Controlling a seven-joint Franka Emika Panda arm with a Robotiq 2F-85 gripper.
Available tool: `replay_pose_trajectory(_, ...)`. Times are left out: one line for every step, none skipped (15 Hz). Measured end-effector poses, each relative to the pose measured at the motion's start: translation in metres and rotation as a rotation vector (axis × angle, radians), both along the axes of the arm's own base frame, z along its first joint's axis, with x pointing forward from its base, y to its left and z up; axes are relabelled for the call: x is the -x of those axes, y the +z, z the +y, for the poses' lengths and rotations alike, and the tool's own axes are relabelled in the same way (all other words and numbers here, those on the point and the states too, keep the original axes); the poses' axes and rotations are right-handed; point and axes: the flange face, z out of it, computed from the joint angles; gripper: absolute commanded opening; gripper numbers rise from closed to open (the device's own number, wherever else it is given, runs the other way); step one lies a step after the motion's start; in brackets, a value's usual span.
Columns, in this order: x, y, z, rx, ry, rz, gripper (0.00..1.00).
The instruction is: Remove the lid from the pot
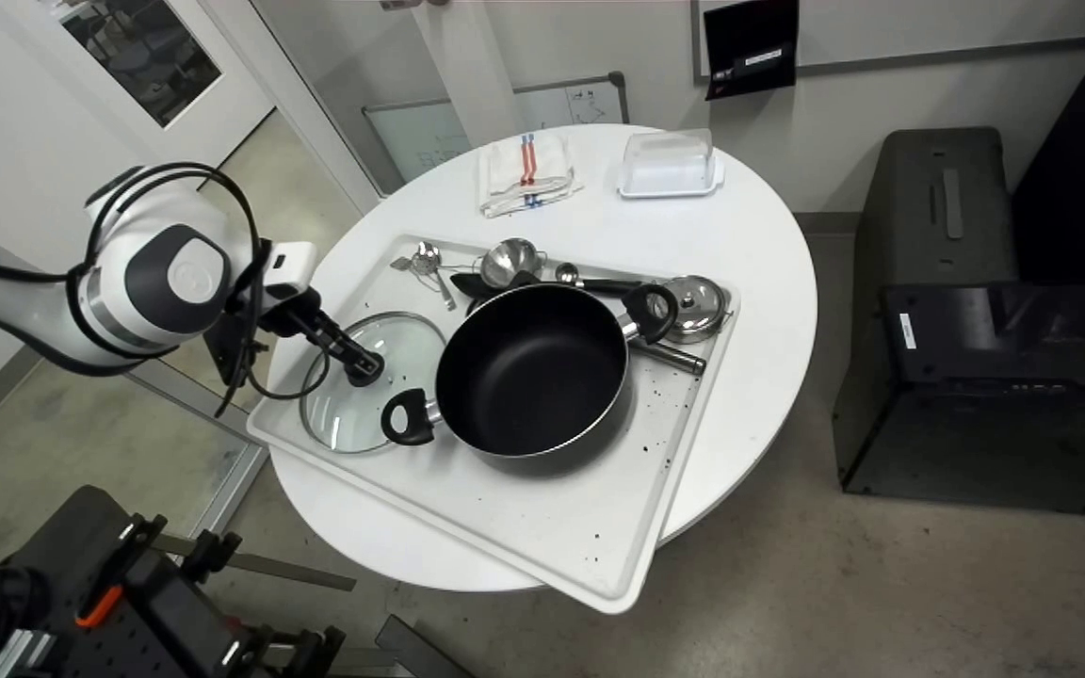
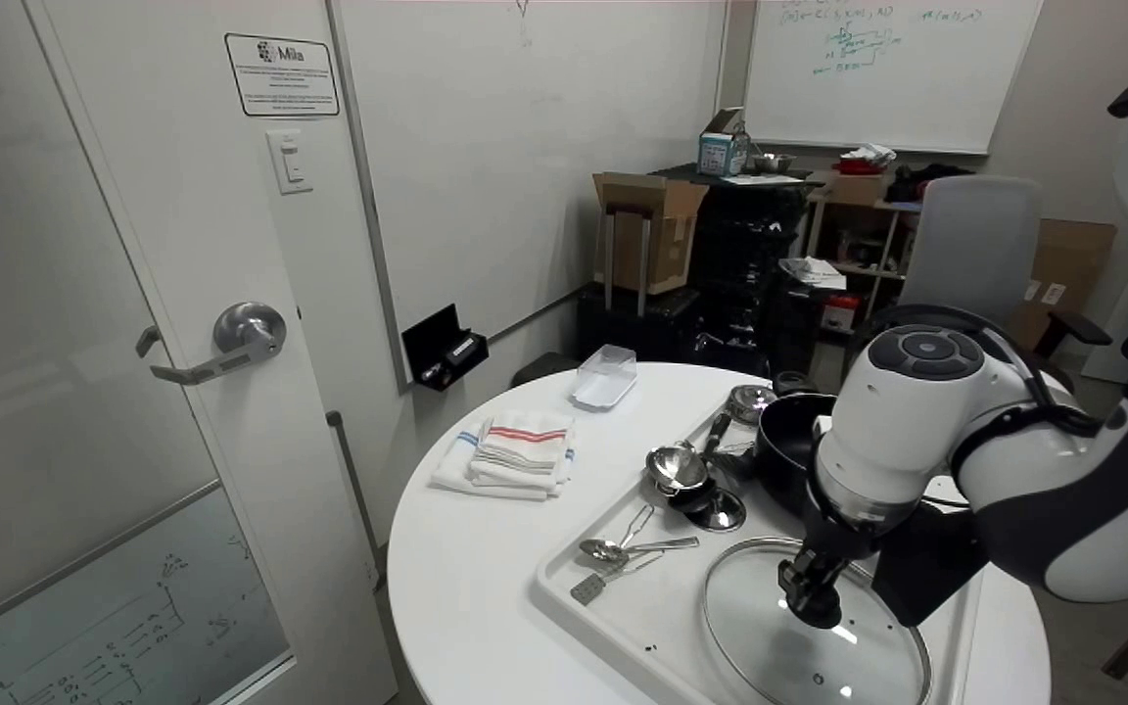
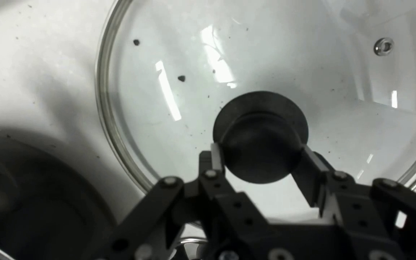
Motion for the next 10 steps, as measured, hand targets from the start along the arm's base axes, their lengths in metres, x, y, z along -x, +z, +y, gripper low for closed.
replay_pose_trajectory(0.0,-0.002,-0.002,-0.007,0.001,0.005,0.25)
replay_pose_trajectory(0.001,-0.003,-0.004,-0.012,0.0,0.013,0.25)
replay_pose_trajectory(0.002,-0.005,-0.006,-0.017,0.001,0.02,0.25)
replay_pose_trajectory(0.002,-0.006,-0.008,-0.021,0.002,0.026,0.25)
replay_pose_trajectory(0.002,-0.008,-0.01,-0.024,0.003,0.031,0.25)
replay_pose_trajectory(0.003,-0.009,-0.012,-0.026,0.005,0.036,0.25)
replay_pose_trajectory(0.003,-0.009,-0.014,-0.028,0.009,0.04,0.37)
replay_pose_trajectory(0.003,-0.01,-0.016,-0.028,0.014,0.043,0.72)
replay_pose_trajectory(0.003,-0.01,-0.018,-0.028,0.018,0.044,0.76)
replay_pose_trajectory(0.003,-0.01,-0.019,-0.029,0.022,0.046,0.81)
